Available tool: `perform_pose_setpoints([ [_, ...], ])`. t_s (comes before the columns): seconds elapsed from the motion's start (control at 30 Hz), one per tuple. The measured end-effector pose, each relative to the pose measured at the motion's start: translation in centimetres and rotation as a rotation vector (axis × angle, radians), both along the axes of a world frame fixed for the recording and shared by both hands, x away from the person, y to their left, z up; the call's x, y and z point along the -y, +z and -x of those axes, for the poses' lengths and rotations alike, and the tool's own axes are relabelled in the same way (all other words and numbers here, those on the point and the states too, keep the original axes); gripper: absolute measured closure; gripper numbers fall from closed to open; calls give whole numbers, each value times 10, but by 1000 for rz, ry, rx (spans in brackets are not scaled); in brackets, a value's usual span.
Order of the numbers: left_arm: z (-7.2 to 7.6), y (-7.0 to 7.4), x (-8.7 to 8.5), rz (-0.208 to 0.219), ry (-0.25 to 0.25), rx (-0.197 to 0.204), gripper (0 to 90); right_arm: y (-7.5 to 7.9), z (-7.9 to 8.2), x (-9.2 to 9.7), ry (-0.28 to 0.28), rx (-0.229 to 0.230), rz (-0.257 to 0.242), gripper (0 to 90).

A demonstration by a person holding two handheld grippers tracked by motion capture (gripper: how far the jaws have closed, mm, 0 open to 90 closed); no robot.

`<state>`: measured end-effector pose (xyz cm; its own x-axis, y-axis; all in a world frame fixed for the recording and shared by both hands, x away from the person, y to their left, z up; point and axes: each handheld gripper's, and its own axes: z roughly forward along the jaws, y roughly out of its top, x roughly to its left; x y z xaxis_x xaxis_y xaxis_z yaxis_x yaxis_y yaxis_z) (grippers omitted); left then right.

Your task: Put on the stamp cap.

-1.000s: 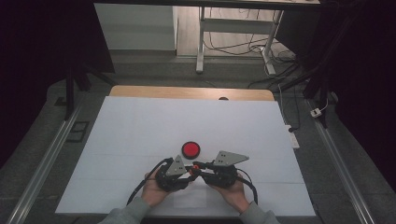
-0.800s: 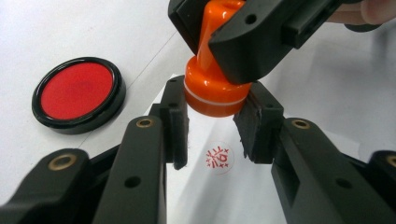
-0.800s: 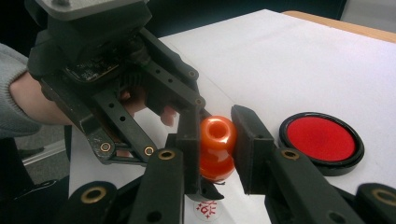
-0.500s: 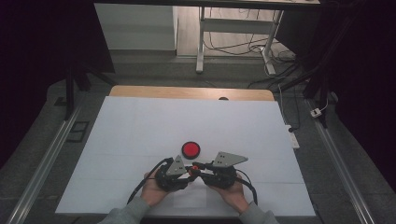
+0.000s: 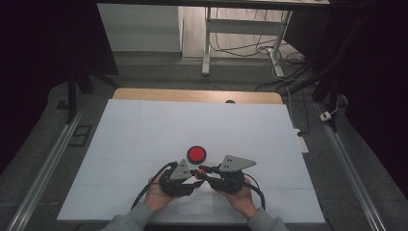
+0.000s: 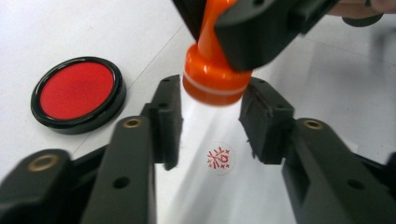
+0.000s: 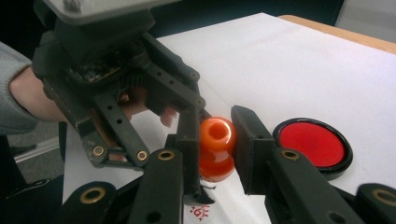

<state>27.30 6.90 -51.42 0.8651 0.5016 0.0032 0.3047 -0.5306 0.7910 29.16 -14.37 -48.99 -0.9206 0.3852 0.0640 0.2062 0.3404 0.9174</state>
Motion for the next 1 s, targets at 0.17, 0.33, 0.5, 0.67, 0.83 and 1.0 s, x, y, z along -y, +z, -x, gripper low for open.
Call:
perform_pose_setpoints([
  [0.17, -1, 0, -1, 4, 8, -9, 479, 1, -1, 2, -2, 1, -9, 730],
  [0.33, -2, 0, -3, 9, 20, -22, 395, 2, -1, 2, 1, 2, -8, 730],
  [0.5, -3, 2, -7, 8, 41, -36, 304, 3, -1, 3, -2, -1, -9, 730],
  [0.67, -3, 4, -14, 16, 51, -61, 254, 4, -2, 4, -5, 0, -12, 730],
  [0.83, -1, 7, -23, 41, 67, -66, 200, 5, -2, 6, -11, 3, -15, 730],
  [1.0, 2, 10, -34, 41, 79, -62, 191, 5, -4, 7, -19, 1, -20, 730],
])
